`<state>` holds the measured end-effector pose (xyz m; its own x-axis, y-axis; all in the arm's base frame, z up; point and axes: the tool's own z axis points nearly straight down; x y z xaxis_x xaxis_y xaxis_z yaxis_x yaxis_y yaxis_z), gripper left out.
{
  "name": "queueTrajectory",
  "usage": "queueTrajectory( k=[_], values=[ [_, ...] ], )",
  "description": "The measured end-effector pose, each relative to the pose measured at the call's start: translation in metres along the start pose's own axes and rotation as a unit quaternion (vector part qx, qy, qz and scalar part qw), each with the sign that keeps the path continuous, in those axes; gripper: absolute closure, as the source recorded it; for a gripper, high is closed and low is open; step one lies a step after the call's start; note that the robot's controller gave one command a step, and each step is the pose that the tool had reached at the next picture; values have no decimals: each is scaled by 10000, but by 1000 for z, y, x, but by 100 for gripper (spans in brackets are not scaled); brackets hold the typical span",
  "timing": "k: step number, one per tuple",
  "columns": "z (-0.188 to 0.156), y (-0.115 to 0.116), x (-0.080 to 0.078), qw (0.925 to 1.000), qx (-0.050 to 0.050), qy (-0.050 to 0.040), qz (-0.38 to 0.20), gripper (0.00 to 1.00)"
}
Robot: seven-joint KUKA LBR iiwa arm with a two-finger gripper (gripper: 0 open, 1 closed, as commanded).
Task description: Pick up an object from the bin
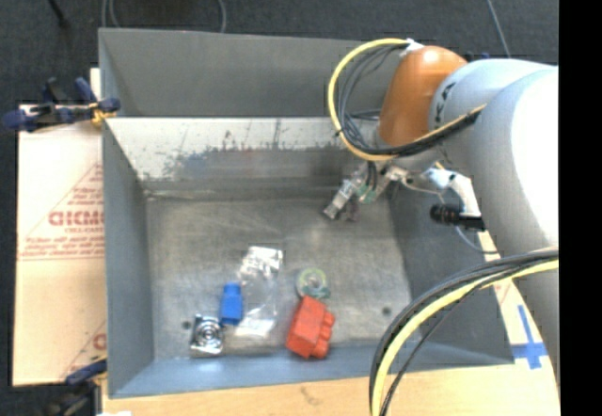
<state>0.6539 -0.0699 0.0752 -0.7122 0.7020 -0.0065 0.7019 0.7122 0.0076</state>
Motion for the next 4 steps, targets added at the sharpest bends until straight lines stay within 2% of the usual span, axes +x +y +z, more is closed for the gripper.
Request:
queueTrajectory(
  k=[1,2,3,4],
  values=[
    [-175,-9,-4,10000,2,-24,0,100],
    [-169,-11,-3,10000,37,10,-7,0],
    [-44,20,27,9997,59,44,225,0],
    [-49,20,24,9998,40,11,213,100]
  ],
)
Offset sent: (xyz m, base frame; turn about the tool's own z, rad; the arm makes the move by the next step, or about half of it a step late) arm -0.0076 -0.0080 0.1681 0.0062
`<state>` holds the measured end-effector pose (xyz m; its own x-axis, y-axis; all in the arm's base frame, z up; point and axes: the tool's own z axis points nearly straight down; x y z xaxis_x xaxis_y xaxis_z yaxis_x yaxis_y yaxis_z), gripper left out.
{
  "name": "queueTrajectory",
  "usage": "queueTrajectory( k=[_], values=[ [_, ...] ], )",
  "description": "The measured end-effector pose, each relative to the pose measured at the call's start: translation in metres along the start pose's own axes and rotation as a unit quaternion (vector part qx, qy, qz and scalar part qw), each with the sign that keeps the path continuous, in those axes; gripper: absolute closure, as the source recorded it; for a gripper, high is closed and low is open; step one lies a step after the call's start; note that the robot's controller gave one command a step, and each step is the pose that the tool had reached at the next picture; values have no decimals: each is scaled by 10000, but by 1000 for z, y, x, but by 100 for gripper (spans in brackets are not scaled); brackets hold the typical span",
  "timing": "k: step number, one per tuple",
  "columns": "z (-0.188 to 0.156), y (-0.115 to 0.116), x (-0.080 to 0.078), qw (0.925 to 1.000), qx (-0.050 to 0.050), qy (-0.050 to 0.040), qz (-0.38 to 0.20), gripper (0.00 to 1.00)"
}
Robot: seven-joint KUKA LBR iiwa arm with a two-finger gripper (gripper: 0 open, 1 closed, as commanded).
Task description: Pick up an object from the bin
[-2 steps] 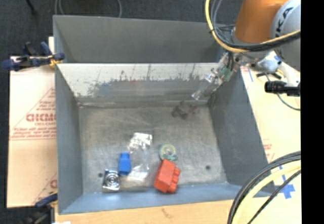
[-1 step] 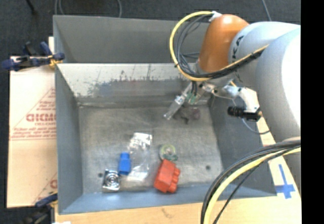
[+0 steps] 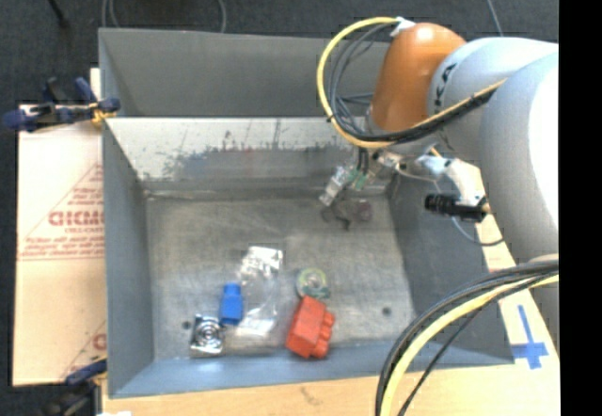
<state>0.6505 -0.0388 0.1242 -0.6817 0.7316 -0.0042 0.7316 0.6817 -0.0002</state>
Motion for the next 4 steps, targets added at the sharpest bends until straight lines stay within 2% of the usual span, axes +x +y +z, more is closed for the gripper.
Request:
queueTrajectory(
  k=[1,2,3,4],
  values=[
    [-119,-3,5,9999,-39,-24,-133,100],
    [-7,7,33,9991,22,36,423,100],
    [-153,-3,24,9995,-40,-24,317,100],
    [-67,14,98,9985,14,38,-552,100]
  ],
)
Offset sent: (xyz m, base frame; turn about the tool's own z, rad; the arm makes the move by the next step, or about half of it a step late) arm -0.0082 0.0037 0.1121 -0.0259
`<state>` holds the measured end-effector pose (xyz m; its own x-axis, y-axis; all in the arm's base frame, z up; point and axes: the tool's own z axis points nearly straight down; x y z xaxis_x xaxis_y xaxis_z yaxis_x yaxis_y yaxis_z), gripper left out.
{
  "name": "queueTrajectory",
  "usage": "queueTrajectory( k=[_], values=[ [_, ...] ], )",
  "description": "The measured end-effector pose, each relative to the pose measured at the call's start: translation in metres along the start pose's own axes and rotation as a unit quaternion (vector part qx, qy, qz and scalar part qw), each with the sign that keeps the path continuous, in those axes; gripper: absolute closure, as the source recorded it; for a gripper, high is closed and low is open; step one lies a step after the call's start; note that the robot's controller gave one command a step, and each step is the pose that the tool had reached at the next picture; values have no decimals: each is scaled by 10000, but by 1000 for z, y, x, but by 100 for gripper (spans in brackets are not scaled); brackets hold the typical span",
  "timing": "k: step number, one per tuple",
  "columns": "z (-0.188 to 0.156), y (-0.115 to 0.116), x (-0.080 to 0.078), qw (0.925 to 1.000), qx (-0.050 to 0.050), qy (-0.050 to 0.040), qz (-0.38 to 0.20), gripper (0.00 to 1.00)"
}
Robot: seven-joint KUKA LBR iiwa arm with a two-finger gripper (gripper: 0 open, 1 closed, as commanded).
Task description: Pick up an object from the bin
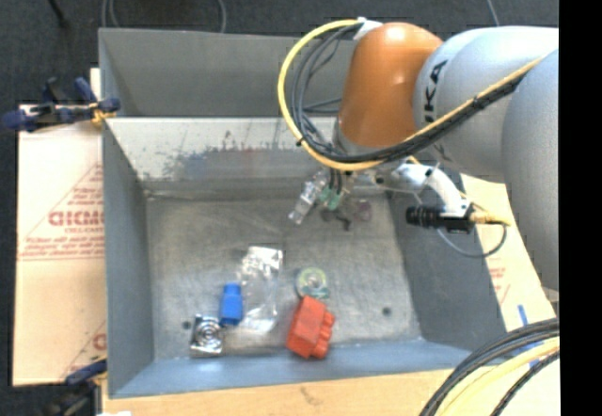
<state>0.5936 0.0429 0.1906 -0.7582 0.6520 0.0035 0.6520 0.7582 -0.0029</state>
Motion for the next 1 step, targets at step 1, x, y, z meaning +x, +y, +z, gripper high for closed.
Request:
queueTrajectory(
  k=[1],
  values=[
    [50,-7,-4,10000,5,-14,86,100]
  ],
)
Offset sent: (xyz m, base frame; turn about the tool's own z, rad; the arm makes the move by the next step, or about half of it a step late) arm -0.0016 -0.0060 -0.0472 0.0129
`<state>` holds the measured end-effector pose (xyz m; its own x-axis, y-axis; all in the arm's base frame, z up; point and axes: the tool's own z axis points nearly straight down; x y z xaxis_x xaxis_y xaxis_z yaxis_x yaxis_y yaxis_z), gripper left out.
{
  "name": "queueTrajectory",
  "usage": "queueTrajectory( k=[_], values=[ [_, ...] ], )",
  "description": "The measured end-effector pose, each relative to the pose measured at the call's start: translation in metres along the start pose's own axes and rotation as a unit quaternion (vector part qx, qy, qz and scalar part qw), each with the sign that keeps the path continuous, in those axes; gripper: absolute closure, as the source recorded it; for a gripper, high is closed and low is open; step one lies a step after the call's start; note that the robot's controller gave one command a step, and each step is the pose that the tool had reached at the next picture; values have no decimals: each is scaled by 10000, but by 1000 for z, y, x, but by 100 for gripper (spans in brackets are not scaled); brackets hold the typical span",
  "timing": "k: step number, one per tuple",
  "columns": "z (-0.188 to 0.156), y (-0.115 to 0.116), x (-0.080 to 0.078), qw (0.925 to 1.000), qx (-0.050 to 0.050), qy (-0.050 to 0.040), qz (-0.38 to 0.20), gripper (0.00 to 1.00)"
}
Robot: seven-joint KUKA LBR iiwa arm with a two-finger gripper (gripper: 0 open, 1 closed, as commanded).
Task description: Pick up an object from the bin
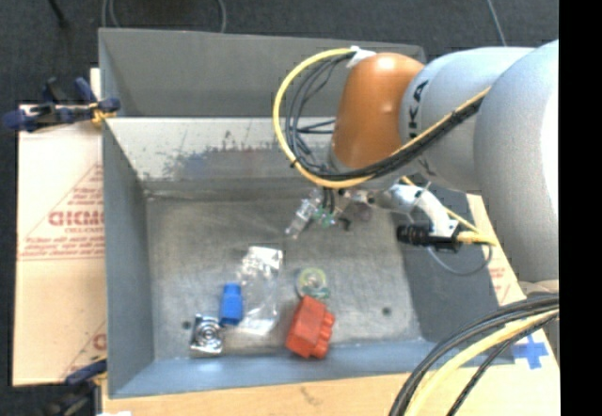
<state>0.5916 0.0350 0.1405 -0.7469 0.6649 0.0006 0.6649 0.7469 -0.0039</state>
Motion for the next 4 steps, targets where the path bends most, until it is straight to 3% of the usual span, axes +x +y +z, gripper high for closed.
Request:
queueTrajectory(
  k=[1,2,3,4],
  values=[
    [-3,1,0,10000,-20,-12,6,0],
    [19,5,109,9997,-47,-28,-258,0],
    [48,22,153,9631,-128,-198,-2680,0],
    [68,74,170,9597,-44,-58,-2810,0]
  ],
)
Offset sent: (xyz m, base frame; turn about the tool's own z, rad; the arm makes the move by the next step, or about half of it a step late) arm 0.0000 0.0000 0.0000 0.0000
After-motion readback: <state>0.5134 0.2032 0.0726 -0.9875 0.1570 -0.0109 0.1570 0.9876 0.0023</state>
